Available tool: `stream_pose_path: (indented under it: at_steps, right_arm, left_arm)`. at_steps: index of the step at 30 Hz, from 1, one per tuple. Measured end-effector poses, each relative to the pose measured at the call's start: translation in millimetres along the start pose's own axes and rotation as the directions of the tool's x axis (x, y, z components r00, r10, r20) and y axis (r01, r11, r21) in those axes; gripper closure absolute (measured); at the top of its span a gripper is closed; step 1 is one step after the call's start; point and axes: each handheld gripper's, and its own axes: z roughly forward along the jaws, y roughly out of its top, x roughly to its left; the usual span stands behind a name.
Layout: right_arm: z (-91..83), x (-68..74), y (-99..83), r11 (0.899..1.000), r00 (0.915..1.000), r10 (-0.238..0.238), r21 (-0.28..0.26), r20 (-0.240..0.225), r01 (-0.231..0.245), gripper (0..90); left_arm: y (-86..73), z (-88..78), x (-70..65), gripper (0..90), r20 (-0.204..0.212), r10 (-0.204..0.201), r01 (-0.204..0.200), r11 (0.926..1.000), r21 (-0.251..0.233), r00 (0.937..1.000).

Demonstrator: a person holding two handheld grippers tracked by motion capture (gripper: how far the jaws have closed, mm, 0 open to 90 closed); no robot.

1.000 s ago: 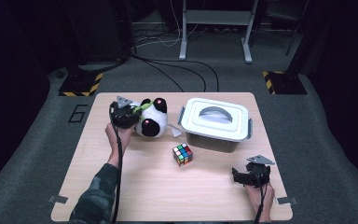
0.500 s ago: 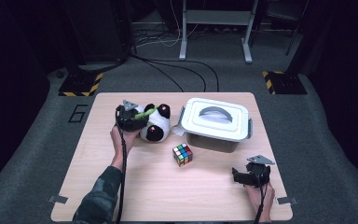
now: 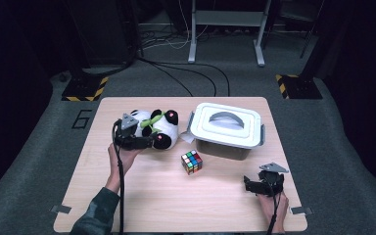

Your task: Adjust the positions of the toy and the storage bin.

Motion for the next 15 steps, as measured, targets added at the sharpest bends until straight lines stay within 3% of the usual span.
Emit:
stream_pose_path:
  at_steps: [9, 15]
  right_arm:
    - [0.0, 0.0, 0.0, 1.000, 1.0000, 0.000, 0.001, 0.000, 0.000, 7.0]
    - [0.0, 0.1, 0.0, 1.000, 1.0000, -0.001, 0.001, 0.000, 0.001, 7.0]
  left_arm:
    - [-20.3, -16.5, -23.7, 6.9, 0.060, 0.057, -0.058, 0.9983, 0.007, 0.9966]
    - [-31.4, -16.6, -44.9, 5.8, 0.082, 0.086, -0.086, 0.9963, -0.009, 0.9929]
